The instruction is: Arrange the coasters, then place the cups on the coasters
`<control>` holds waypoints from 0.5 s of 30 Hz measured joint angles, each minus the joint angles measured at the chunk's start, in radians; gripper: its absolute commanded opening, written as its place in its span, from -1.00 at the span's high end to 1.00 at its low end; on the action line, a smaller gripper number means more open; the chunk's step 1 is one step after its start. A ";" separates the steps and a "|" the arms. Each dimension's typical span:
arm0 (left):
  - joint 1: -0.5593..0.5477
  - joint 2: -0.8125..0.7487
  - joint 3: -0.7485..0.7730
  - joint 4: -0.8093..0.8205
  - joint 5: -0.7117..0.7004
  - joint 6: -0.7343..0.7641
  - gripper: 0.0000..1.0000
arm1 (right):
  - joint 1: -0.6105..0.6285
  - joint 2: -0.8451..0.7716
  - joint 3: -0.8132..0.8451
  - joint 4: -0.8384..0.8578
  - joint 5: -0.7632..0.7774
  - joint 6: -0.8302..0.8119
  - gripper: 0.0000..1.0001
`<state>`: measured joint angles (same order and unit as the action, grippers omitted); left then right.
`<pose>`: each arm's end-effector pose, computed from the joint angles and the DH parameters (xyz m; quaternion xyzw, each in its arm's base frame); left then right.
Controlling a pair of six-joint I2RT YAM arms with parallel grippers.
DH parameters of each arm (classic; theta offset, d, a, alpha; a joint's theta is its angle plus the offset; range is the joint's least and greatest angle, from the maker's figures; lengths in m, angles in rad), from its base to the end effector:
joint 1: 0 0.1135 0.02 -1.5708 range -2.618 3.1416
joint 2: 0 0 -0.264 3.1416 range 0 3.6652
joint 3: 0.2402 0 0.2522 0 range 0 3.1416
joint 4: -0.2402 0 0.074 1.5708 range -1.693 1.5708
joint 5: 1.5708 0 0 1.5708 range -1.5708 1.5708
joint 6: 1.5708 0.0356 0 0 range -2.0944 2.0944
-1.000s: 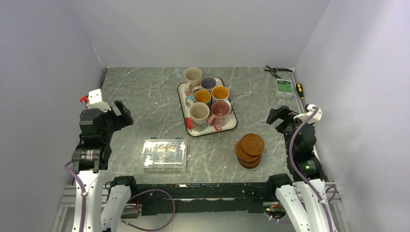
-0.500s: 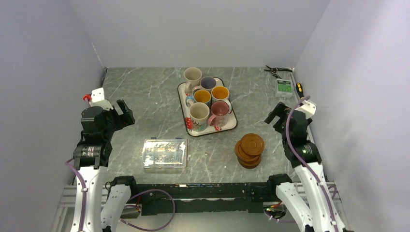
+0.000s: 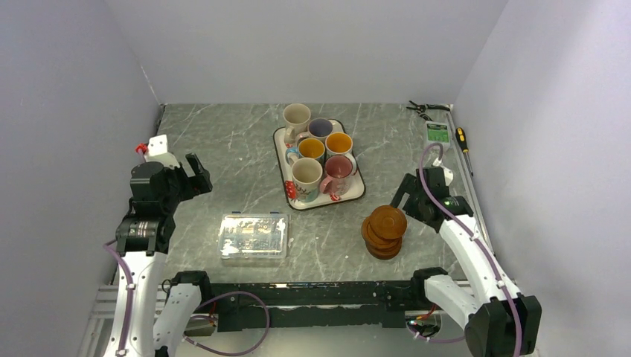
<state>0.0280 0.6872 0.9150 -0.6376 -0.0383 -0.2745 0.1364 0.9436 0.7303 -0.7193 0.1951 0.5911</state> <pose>0.1414 0.0053 0.3511 -0.1363 0.8249 -0.0515 0.5462 0.1813 0.0179 0.2466 0.2428 0.9138 0.0247 0.3247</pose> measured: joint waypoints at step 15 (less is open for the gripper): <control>-0.019 0.037 -0.001 0.005 0.016 0.000 -0.88 | -0.002 -0.088 -0.148 -0.019 -0.185 0.098 -0.43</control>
<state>0.0086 0.7246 0.9142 -0.6323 -0.0227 -0.2741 0.1341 0.8558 0.5819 -0.7387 0.0105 0.6895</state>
